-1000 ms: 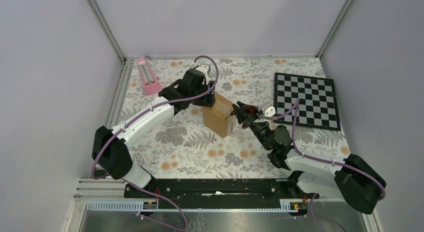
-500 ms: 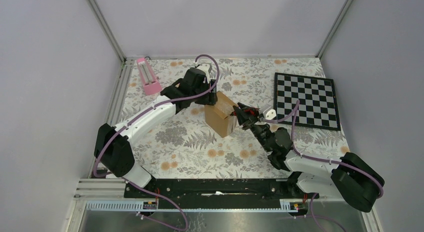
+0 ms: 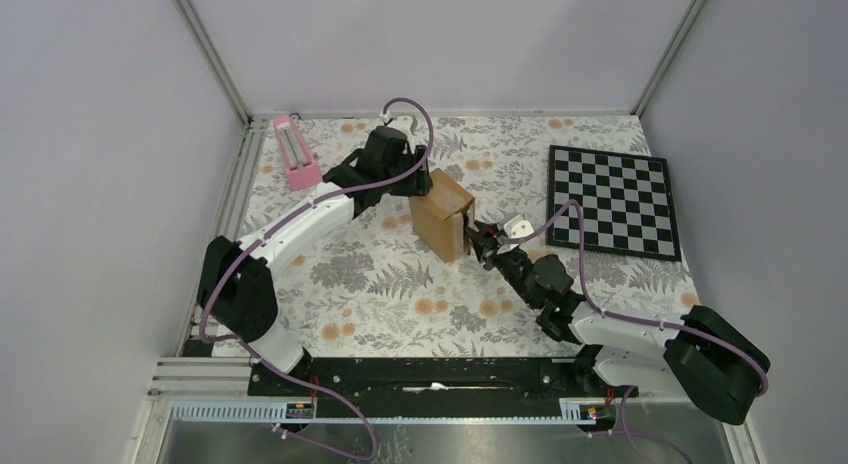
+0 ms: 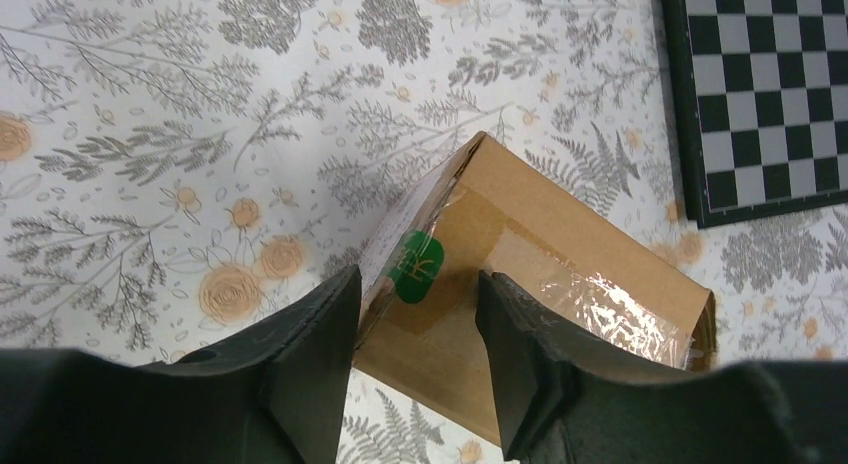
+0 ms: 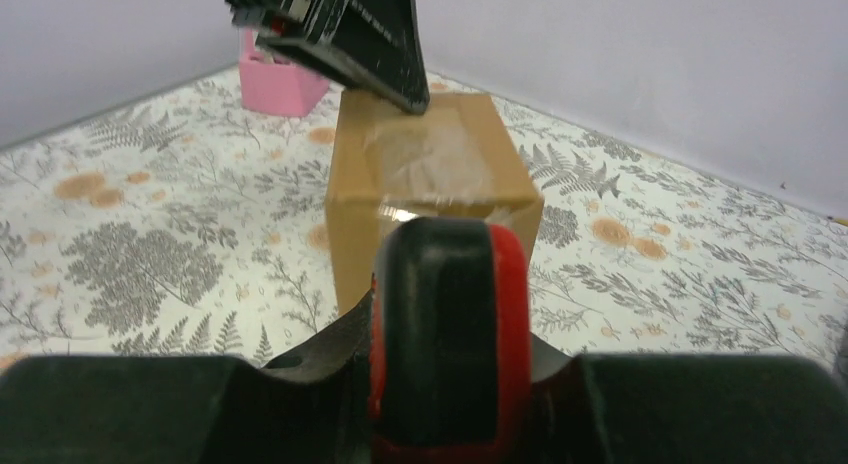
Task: Unpack the express box
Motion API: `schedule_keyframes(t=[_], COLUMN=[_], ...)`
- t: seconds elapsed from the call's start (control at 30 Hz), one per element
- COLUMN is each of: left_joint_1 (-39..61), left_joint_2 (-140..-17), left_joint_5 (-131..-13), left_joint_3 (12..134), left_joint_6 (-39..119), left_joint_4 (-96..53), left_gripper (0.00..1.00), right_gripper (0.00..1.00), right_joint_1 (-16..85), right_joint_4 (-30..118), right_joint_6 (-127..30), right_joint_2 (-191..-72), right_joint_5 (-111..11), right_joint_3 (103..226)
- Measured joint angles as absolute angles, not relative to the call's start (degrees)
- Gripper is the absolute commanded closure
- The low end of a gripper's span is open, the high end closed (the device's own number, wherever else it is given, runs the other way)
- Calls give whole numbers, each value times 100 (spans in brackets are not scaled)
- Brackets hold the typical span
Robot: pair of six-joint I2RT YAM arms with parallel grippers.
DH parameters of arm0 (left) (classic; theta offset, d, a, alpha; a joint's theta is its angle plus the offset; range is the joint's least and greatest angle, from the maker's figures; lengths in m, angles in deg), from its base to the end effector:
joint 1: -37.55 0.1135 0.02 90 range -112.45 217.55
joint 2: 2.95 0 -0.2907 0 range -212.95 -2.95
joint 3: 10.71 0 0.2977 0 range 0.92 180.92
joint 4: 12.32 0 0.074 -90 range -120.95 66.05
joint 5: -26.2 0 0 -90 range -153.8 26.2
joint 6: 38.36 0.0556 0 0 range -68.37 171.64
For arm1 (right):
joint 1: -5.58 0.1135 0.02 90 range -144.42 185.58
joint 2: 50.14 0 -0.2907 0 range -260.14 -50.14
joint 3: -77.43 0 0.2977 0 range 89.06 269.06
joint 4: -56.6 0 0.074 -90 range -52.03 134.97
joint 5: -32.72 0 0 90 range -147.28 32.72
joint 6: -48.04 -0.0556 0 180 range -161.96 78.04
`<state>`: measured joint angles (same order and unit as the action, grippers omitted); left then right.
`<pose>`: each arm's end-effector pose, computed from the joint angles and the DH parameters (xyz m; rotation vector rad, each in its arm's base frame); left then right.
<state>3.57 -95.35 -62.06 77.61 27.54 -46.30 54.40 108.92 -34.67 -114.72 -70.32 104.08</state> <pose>0.3585 -0.2396 0.3029 0.1800 2.2783 -0.5100 0.1768 0.1830 0.2249 -0.4514 1.2626 0.4645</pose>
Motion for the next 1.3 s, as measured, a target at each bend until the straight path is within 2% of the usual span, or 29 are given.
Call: schedule_keyframes(t=[0.43, 0.67, 0.8, 0.93, 1.13, 1.3], left_joint_1=[456, 456, 458, 467, 467, 467], left_joint_2=[-9609, -9611, -9622, -9629, -9543, -9312], left_joint_5=[-6044, -6223, -6370, -6560, -6844, -7082], left_joint_3=[7861, 8148, 8395, 8764, 9103, 9048], left_joint_6=[2787, 2911, 2985, 3027, 3018, 2990], left_joint_4=[-4544, -5126, -5615, -5926, -5987, -5985], left_gripper=[47, 33, 24, 17, 10, 7], right_gripper=[100, 100, 100, 100, 100, 100], right_joint_1=[5446, 5453, 5457, 5245, 3654, 2860], right_joint_4=[9617, 8286, 6706, 5200, 3585, 2802], right_joint_6=[-3413, -3898, -4578, -5294, -6081, -6276], right_joint_2=[-10652, -10018, -9806, -10053, -10893, -12086], right_joint_5=[-7084, -7418, -7773, -7799, -6413, -5257], right_joint_3=[10749, 11368, 12163, 13018, 13460, 14163])
